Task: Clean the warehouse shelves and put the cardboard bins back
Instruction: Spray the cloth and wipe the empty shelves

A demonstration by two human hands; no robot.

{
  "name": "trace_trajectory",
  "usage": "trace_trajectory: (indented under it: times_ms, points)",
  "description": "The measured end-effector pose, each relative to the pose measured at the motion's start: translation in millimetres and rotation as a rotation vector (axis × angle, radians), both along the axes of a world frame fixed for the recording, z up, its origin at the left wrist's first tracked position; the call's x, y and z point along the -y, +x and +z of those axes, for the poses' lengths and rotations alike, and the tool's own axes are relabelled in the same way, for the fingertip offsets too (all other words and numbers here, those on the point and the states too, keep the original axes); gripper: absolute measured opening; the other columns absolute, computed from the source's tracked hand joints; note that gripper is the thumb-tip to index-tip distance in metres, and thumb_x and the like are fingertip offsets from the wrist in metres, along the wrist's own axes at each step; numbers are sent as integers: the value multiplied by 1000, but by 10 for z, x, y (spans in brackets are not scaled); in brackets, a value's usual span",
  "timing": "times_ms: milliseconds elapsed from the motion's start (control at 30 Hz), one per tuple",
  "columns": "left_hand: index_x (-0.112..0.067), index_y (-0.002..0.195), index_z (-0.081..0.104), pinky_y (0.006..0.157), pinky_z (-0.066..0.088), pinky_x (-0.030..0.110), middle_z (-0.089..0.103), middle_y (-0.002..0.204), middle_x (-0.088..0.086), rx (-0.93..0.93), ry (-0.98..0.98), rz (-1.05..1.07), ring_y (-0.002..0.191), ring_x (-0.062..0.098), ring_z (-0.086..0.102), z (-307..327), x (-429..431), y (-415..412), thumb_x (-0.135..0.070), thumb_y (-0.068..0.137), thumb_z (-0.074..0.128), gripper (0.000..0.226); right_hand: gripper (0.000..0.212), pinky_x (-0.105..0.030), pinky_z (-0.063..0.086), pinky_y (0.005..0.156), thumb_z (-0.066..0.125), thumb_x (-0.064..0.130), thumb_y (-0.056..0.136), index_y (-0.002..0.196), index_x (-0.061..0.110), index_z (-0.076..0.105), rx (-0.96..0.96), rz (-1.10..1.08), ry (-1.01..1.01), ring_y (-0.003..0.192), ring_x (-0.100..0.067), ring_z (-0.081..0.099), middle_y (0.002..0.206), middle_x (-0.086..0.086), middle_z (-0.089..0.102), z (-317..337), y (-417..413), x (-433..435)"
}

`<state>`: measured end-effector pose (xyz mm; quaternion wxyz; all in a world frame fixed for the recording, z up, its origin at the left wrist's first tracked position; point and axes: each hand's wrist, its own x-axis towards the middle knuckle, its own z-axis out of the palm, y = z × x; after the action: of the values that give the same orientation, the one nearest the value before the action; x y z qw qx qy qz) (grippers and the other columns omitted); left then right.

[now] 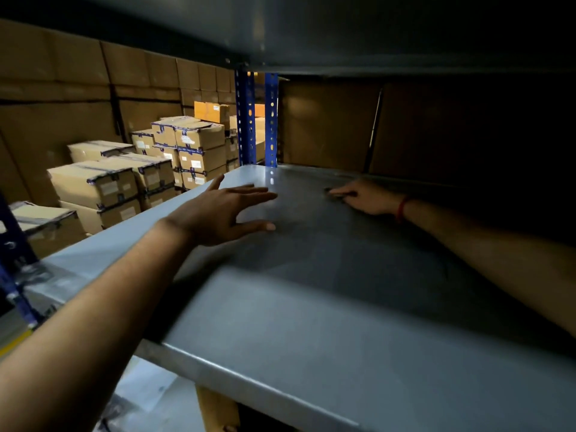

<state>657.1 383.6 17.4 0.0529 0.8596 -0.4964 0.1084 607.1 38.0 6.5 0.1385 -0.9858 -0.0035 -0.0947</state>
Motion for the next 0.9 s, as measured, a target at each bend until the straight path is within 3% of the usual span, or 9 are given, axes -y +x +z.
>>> trace_trajectory:
  times_ms: [100, 300, 367, 500, 533, 633, 700, 767, 900]
  points:
    - [-46, 150, 28, 123, -2, 57, 24, 159, -20, 2, 45, 89, 152, 7, 12, 90, -37, -384, -69, 93, 39, 63, 44, -24, 37, 108, 44, -3, 98, 132, 17, 63, 69, -148, 109, 130, -25, 53, 141, -3, 57, -59, -46, 205]
    - [-54, 149, 28, 125, 3, 50, 21, 159, -27, -169, -119, 96, 151, 2, 8, -188, -275, -1332, -91, 79, 21, 79, 36, 2, 29, 98, 58, 1, 96, 127, 16, 67, 36, 298, 97, 115, 23, 45, 125, 23, 53, -92, -725, -557]
    - [-53, 149, 29, 125, 6, 47, 20, 160, -26, -231, -188, 96, 151, 1, 8, -230, -265, -1440, -88, 80, 30, 77, 36, 1, 30, 98, 58, 2, 97, 129, 16, 65, 36, 290, 40, 119, 17, 48, 128, 20, 53, -42, -753, -310]
    - [-48, 149, 36, 123, 23, 46, 29, 159, -22, -282, -310, 98, 151, 6, 18, -276, -262, -1462, -83, 81, 45, 77, 39, -16, 37, 97, 48, -2, 99, 134, 10, 59, 51, -9, 30, 127, -25, 56, 138, -6, 58, 4, -522, 222]
    - [-47, 148, 38, 121, 27, 45, 33, 158, -21, -277, -323, 102, 150, 7, 22, -285, -273, -1454, -83, 82, 47, 76, 41, -19, 39, 96, 46, -3, 98, 134, 11, 60, 49, -46, 48, 123, -24, 58, 138, -9, 59, -20, -494, 198]
    - [-44, 145, 43, 117, 36, 40, 43, 151, -21, -250, -373, 101, 143, 5, 35, -270, -280, -1510, -81, 81, 50, 74, 42, -2, 38, 85, 48, -6, 95, 130, 9, 64, 82, 90, 94, 99, -4, 61, 134, -9, 62, -3, -640, -389]
    - [-40, 143, 48, 110, 41, 31, 50, 145, -20, -247, -434, 99, 133, 0, 44, -236, -271, -1578, -78, 81, 53, 73, 40, -12, 42, 101, 53, 0, 96, 129, 18, 66, 56, 304, 128, 114, -3, 60, 132, 0, 64, -22, -896, -902]
    - [-38, 142, 50, 105, 44, 28, 54, 141, -18, -252, -487, 108, 128, 0, 49, -197, -267, -1634, -78, 82, 53, 72, 40, -23, 44, 105, 56, 7, 95, 127, 28, 67, 35, 523, 97, 119, -4, 61, 129, 8, 67, -56, -1263, -1302]
    - [-39, 142, 49, 106, 45, 34, 54, 144, -12, -311, -524, 179, 132, 8, 49, -213, -287, -1702, -79, 82, 51, 72, 46, -13, 37, 108, 56, 2, 93, 130, 27, 65, 20, 604, 38, 125, -2, 55, 135, 10, 61, 30, -1506, -1238]
